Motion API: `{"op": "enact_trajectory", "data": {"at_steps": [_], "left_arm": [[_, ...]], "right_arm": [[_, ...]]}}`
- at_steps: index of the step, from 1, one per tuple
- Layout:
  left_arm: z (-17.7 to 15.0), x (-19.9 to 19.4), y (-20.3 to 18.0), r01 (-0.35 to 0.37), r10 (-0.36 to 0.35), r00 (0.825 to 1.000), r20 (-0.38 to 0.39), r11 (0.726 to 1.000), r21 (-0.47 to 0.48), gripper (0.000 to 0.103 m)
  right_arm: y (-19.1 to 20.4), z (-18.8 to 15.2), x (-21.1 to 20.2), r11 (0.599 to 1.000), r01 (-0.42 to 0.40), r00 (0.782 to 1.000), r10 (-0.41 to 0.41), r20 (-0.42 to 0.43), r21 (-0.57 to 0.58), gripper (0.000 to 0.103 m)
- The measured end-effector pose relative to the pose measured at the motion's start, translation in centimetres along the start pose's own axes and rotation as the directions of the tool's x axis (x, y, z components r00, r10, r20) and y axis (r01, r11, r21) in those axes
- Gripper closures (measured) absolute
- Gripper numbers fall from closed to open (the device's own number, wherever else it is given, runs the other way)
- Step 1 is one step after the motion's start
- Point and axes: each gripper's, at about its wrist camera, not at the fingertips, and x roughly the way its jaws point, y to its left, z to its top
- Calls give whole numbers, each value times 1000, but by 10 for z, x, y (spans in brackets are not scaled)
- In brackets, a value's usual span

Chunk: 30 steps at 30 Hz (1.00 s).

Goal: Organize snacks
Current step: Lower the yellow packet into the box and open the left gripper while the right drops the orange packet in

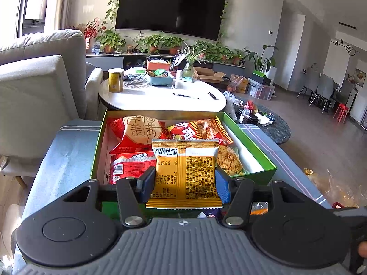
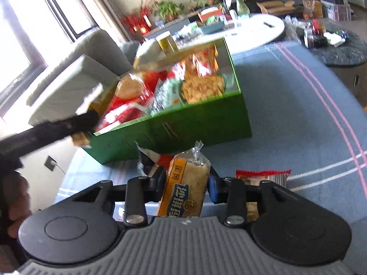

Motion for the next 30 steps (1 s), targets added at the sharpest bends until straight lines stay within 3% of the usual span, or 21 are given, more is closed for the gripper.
{"op": "enact_trajectory", "data": {"at_steps": [7,16,21,30], "left_arm": [[6,-6,-5,1,-1,1000,23,1000,11,52],[26,20,-14,32,-32,999,17,999,17,52],[33,46,-19,43,-43,999,-6,999,11,52],[23,85,-17,63,-64,996,-64,998,-22,51]], "right_arm": [[3,17,-20,998,-63,993,63,99,-1,59],[7,79,-17,998,-20,973,33,228,-62,59],[3,101,2,996,13,970,8,242,-86,59],[0,104,36,983,86,973,-47,226,-164,57]]}}
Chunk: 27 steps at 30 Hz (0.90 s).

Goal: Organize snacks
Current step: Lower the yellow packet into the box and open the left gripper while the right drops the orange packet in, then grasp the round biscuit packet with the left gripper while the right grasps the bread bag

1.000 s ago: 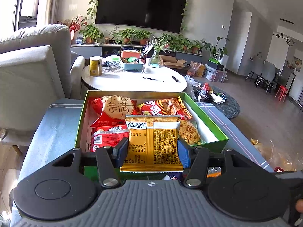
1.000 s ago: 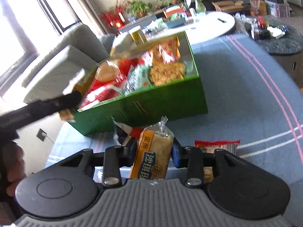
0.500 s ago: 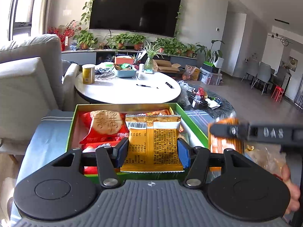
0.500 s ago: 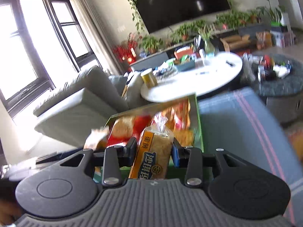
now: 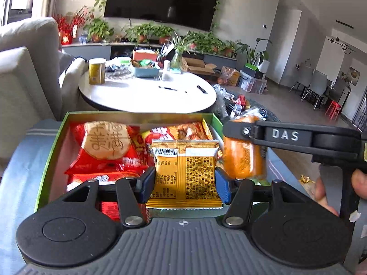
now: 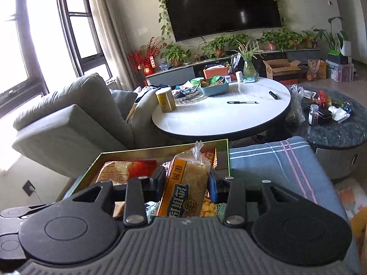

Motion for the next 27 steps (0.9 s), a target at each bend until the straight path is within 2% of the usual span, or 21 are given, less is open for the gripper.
{"op": "enact_trajectory", "data": {"at_steps": [1,4,12,17,22,27], "left_arm": [[-2,2,1,-2,2,1000,-1,1000,-5,49],[-5,4,5,-6,6,1000,-7,1000,-20,42],[-7,-19,11,-13,13,1000,12,999,-48,39],[-18,-41,9,-17,17,1000,9,999,-38,36],[-30,-61,2,-25,25,1000,4,1000,5,34],[-44,-79,-5,-35,35,999,-9,999,40,33]], "right_arm": [[2,-1,2,1000,1,1000,-1,0,-9,54],[-1,-4,-2,1000,-21,1000,21,20,-3,34],[-6,-8,-26,998,-23,1000,23,4,51,34],[2,-20,-43,999,-13,999,14,-29,34,34],[11,-41,-58,1000,0,997,1,-76,12,33],[14,-57,-69,999,9,993,-4,-118,39,33]]}}
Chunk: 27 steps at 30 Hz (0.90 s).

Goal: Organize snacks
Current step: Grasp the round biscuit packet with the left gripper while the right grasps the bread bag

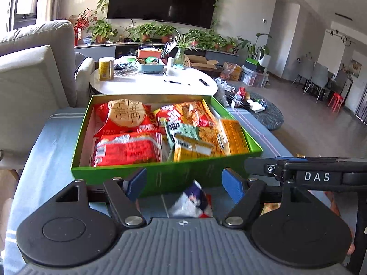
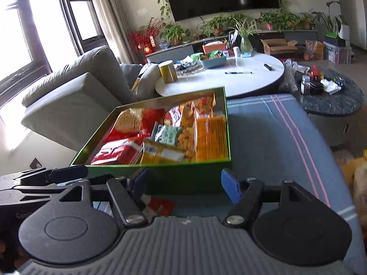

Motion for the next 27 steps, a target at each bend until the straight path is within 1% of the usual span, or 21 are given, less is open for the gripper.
{"op": "enact_trajectory", "data": {"at_steps": [3,8,10,15,20,24,27], "left_arm": [[-10,-8,-2,-8,8,1000,-15,1000,11,33],[-32,-19,-8,-18,20,999,-48,999,42,31],[-42,-20,-10,-17,21,997,-72,998,56,28],[-63,-12,-13,-32,42,989,-143,997,74,28],[-73,-2,-20,-28,44,981,-191,996,90,28],[-77,2,-25,-29,50,979,-198,994,108,28],[-77,6,-24,-39,62,978,-198,993,116,28]], "right_arm": [[0,-9,-9,1000,6,1000,-6,-5,19,33],[1,-26,-23,1000,21,1000,-20,-15,19,33],[2,-33,-26,999,31,999,-30,-18,16,33],[3,-46,-27,996,90,995,-90,-39,-5,33],[-3,-58,-22,993,116,990,-115,-83,13,33],[-3,-64,-17,987,158,982,-158,-99,-7,33],[-5,-66,-13,985,171,980,-171,-105,-8,33]]}}
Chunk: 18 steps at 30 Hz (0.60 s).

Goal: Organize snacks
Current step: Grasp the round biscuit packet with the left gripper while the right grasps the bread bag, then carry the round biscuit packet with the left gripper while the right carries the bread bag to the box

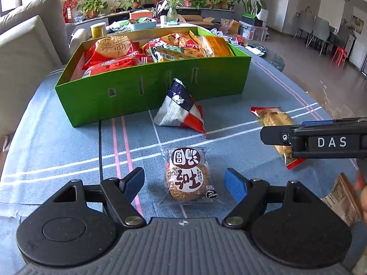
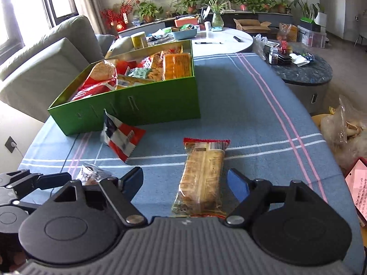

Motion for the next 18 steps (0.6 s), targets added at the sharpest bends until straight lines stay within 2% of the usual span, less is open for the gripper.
{"op": "enact_trajectory", "data": {"at_steps": [6,11,14,16,18], "left_arm": [[0,6,2,-16,16,1000,-10,1000,-14,30],[0,6,2,-26,26,1000,5,1000,-8,44],[-1,4,2,-26,26,1000,12,1000,7,63],[0,3,2,-28,28,1000,8,1000,4,66],[0,1,3,-23,23,1000,5,1000,-8,66]], "right_arm": [[-2,-4,8,1000,19,1000,-19,-18,3,33],[-3,-6,11,999,31,999,-31,-28,4,33],[-2,-8,12,999,40,999,-40,-31,-11,33],[2,-8,11,997,64,998,-65,-22,-47,34],[2,-8,7,999,27,999,-28,-23,-45,34]]}}
